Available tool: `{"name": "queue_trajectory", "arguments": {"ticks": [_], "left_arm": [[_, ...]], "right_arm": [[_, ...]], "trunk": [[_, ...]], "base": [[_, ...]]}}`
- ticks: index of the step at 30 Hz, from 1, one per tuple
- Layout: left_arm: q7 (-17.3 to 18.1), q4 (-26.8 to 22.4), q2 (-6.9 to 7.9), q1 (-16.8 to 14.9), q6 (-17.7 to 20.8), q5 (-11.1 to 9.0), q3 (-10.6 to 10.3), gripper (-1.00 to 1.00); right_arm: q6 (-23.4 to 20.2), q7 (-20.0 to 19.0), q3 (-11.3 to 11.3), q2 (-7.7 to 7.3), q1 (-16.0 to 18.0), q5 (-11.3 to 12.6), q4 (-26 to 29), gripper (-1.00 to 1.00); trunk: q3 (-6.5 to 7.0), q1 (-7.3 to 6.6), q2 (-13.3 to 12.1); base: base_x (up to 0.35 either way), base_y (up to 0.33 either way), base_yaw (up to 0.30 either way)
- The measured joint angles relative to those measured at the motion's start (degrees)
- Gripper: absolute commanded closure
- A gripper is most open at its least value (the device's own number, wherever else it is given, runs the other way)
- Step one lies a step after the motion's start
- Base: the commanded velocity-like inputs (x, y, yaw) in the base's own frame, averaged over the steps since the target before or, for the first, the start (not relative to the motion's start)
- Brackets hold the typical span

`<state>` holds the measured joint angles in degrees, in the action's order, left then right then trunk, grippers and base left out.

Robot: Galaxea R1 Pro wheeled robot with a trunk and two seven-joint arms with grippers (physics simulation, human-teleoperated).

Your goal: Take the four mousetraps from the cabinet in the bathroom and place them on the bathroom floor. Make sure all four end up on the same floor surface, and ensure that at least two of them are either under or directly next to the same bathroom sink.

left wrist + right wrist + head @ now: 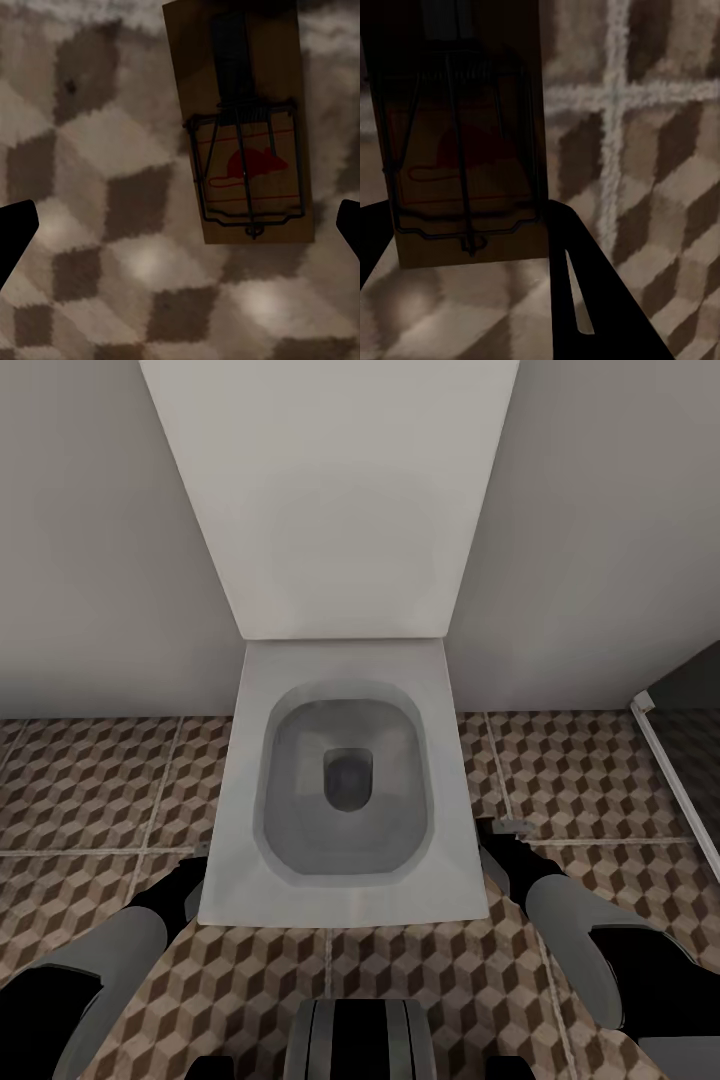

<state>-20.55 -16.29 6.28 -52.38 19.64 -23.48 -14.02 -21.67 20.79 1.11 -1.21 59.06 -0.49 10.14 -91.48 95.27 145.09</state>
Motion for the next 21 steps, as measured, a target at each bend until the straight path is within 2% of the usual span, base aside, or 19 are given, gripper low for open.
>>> {"name": "queue_trajectory", "arguments": {"ticks": [21], "left_arm": [[0.0,0.0,0.0,0.0,0.0,0.0,0.0,-1.0]], "right_arm": [[0.1,0.0,0.0,0.18,0.0,0.0,0.1,1.0]], "trunk": [[-0.94,0.0,0.0]], "base": [[0.0,0.0,0.0]]}}
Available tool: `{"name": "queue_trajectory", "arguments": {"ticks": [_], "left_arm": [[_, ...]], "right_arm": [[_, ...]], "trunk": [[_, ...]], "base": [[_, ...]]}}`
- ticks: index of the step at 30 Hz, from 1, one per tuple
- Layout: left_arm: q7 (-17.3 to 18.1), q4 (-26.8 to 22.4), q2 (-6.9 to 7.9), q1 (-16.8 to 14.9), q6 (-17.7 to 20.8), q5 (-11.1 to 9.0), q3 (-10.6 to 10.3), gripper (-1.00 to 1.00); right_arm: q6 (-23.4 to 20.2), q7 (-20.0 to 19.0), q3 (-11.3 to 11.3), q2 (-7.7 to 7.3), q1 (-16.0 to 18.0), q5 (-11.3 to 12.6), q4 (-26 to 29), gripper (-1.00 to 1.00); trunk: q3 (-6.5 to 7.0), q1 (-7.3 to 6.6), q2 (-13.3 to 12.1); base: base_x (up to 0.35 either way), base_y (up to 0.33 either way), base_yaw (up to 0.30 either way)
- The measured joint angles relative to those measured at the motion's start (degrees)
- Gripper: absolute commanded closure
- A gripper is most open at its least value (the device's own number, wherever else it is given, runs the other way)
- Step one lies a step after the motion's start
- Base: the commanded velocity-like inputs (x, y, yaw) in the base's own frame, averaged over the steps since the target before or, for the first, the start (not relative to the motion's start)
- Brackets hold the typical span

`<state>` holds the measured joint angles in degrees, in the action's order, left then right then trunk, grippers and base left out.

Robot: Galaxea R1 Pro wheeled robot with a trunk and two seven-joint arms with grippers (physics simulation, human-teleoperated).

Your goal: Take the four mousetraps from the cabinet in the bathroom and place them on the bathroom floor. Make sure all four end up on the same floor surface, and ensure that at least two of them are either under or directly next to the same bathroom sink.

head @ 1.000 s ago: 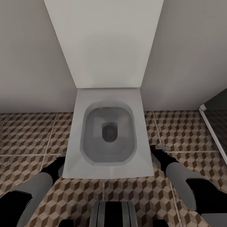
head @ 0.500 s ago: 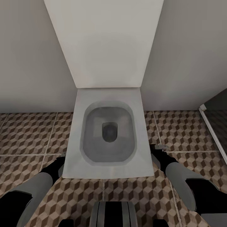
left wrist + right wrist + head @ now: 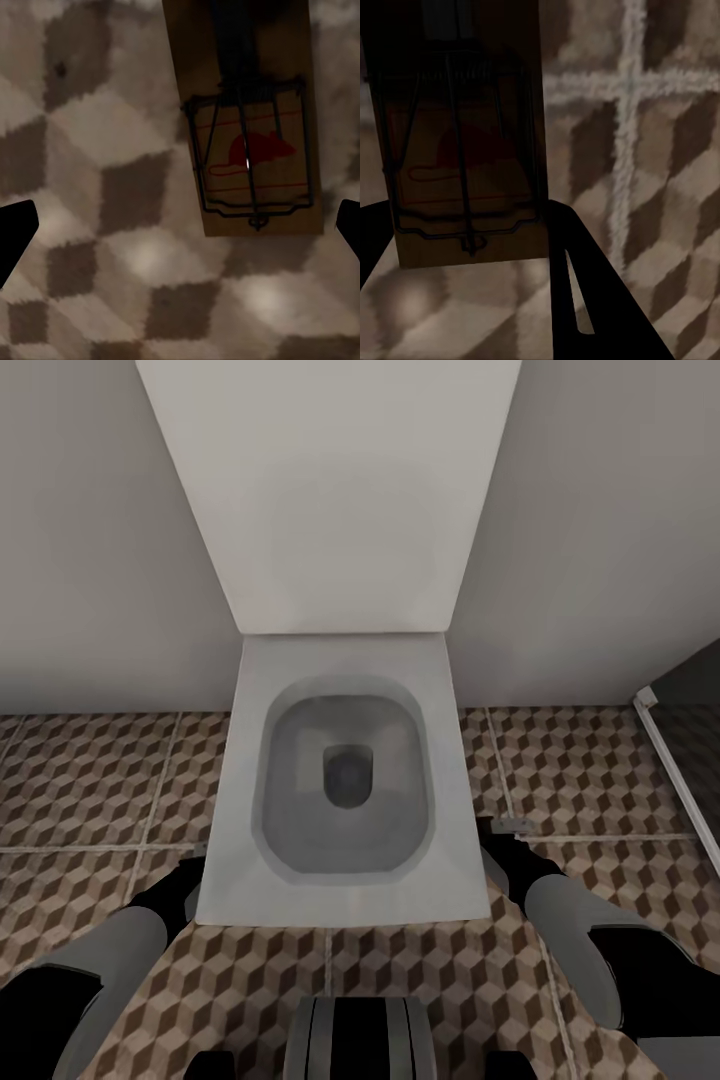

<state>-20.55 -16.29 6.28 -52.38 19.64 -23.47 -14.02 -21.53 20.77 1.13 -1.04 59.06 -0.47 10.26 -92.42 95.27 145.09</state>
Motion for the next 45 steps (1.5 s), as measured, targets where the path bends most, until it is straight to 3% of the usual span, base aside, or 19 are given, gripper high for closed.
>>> {"name": "queue_trajectory", "arguments": {"ticks": [15,22,32,33,45], "left_arm": [[0.0,0.0,0.0,0.0,0.0,0.0,0.0,-1.0],[0.0,0.0,0.0,0.0,0.0,0.0,0.0,-1.0],[0.0,0.0,0.0,0.0,0.0,0.0,0.0,-1.0],[0.0,0.0,0.0,0.0,0.0,0.0,0.0,-1.0],[0.0,0.0,-0.08,0.0,0.0,0.0,0.0,-1.0]], "right_arm": [[0.0,0.5,-0.1,-0.15,0.0,0.0,0.0,1.0],[0.3,4.4,-0.1,-0.35,0.0,0.0,0.0,1.0],[0.6,5.5,-0.2,-0.35,0.0,0.1,0.0,1.0],[0.6,5.5,-0.2,-0.33,0.0,0.1,0.0,-1.0],[1.0,5.4,-0.2,-0.29,0.0,0.2,-0.1,-1.0]], "trunk": [[-0.34,0.0,0.0],[-0.34,0.0,0.0],[-0.34,0.0,0.0],[-0.34,0.0,0.0],[-0.34,0.0,0.0]], "base": [[0.0,0.0,0.0],[0.0,0.0,0.0],[0.0,0.0,0.0],[0.0,0.0,0.0],[0.0,0.0,0.0]]}}
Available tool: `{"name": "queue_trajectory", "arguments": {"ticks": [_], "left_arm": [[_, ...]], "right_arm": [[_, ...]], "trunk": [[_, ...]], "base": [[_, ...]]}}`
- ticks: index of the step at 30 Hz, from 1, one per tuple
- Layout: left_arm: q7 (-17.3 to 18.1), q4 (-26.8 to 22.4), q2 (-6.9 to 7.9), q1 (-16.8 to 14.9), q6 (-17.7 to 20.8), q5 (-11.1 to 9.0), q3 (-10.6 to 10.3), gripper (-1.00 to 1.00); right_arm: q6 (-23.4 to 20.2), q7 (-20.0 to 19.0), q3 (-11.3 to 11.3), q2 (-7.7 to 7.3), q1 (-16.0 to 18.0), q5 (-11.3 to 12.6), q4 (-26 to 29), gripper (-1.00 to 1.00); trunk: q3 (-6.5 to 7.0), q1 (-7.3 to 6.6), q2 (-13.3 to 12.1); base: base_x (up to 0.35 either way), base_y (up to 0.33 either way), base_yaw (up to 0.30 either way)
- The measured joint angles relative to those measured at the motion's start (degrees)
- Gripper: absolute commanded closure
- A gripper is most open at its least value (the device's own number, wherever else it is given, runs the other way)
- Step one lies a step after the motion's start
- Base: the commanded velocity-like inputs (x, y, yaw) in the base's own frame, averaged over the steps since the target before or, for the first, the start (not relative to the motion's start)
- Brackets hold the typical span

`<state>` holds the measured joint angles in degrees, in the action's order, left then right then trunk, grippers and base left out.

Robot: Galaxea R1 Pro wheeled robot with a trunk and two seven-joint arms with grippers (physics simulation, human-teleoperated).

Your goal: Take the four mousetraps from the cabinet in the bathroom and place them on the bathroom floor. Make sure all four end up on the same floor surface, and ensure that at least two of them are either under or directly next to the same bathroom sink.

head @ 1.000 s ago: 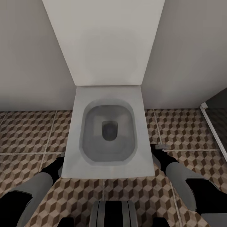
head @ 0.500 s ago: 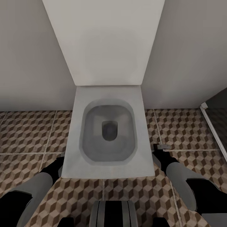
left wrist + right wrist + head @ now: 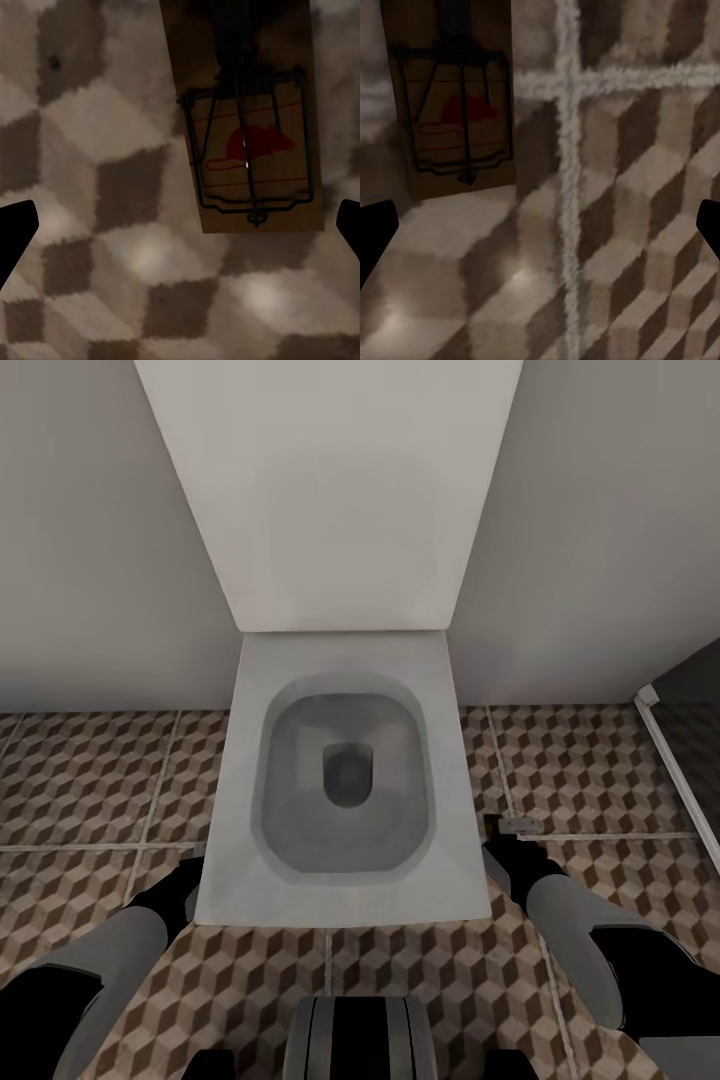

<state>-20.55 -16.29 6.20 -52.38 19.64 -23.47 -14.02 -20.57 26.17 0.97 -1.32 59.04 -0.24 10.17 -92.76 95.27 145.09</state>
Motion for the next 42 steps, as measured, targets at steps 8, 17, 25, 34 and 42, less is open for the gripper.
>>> {"name": "queue_trajectory", "arguments": {"ticks": [8,17,25,34,42], "left_arm": [[0.0,0.0,-0.01,0.0,0.0,0.0,0.0,-1.0],[0.0,0.0,-0.02,0.0,0.0,0.0,0.0,-1.0],[0.0,0.0,-0.01,0.0,0.0,0.0,0.0,-1.0],[0.0,0.0,-0.01,0.0,0.0,0.0,0.0,-1.0],[0.0,0.0,-0.06,0.0,-0.1,-0.1,0.0,-1.0]], "right_arm": [[0.0,0.0,0.0,0.05,0.0,0.0,0.0,-1.0],[0.0,0.0,0.0,0.02,0.0,0.0,0.0,-1.0],[0.0,-0.1,0.0,0.02,0.0,0.0,0.0,-1.0],[0.3,-0.4,0.1,0.09,-0.1,0.0,0.1,-1.0],[1.2,-0.4,0.2,0.17,-0.1,0.0,0.0,-1.0]], "trunk": [[0.0,0.0,0.0],[0.0,0.0,0.0],[0.0,0.0,0.0],[0.0,0.0,0.0],[0.0,0.0,0.0]], "base": [[0.0,0.0,0.0],[0.0,0.0,0.0],[0.0,0.0,0.0],[0.0,0.0,0.0],[0.0,0.0,0.0]]}}
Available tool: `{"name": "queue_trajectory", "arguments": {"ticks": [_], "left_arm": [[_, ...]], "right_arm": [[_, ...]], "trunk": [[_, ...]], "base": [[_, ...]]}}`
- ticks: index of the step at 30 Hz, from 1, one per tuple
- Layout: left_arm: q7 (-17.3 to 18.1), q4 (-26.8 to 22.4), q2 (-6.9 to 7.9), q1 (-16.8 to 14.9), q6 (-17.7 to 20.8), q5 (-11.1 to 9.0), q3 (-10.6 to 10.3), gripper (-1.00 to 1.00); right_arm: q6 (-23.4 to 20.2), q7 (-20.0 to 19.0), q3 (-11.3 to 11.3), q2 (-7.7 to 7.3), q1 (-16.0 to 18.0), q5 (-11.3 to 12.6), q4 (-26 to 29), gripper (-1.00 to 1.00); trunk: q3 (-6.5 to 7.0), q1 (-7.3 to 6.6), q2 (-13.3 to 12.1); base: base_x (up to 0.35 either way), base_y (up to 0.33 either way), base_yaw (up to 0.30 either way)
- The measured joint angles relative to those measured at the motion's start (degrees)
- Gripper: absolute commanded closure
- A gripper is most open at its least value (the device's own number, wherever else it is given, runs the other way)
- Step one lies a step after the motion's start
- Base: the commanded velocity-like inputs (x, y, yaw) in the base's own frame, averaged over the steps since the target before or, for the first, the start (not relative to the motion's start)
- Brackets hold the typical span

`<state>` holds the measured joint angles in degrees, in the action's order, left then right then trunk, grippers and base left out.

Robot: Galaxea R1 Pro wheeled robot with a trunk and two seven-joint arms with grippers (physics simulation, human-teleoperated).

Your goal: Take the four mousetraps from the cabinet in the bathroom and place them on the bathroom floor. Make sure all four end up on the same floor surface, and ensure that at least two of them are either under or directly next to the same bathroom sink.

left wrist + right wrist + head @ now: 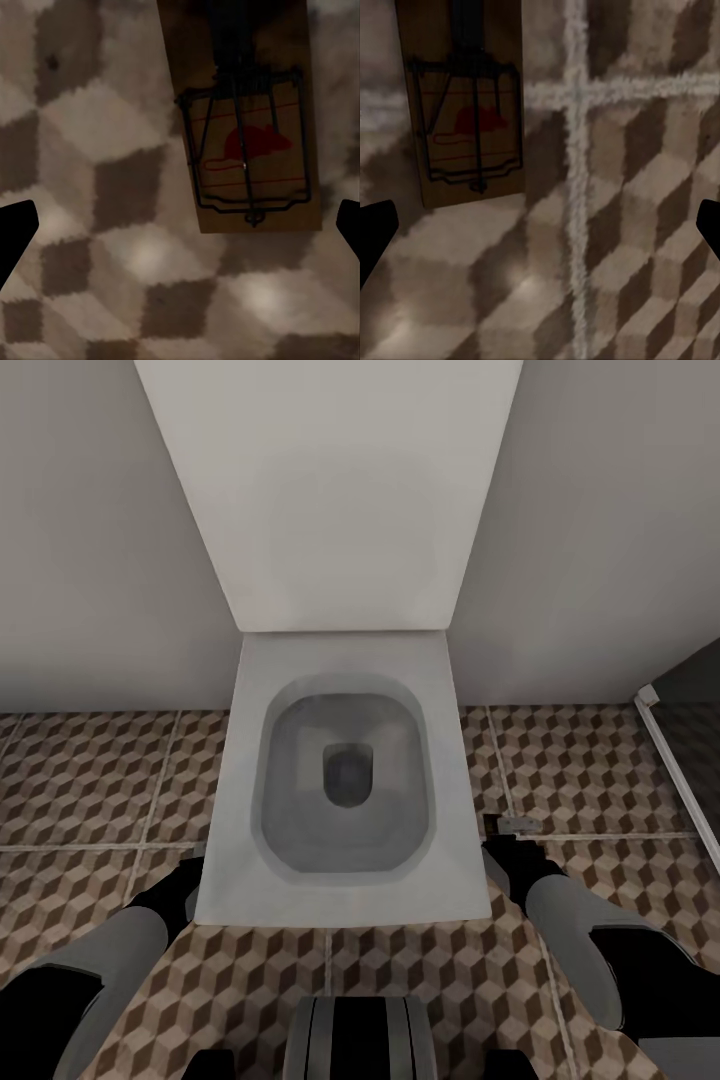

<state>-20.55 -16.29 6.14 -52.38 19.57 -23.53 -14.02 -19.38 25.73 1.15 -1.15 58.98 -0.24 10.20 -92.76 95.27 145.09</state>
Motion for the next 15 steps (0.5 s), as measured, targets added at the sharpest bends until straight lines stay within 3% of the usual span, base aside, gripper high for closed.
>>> {"name": "queue_trajectory", "arguments": {"ticks": [7,15], "left_arm": [[0.0,0.0,0.04,0.0,0.0,0.0,0.0,-1.0],[0.0,0.0,0.05,0.0,0.1,0.0,0.0,-1.0]], "right_arm": [[0.2,0.0,0.0,0.01,-0.1,0.0,0.0,-1.0],[0.3,0.0,0.0,0.04,-0.1,0.0,0.0,-1.0]], "trunk": [[0.0,0.01,0.0],[0.0,0.03,0.0]], "base": [[-0.053,0.0,0.0],[-0.255,0.0,0.0]]}}
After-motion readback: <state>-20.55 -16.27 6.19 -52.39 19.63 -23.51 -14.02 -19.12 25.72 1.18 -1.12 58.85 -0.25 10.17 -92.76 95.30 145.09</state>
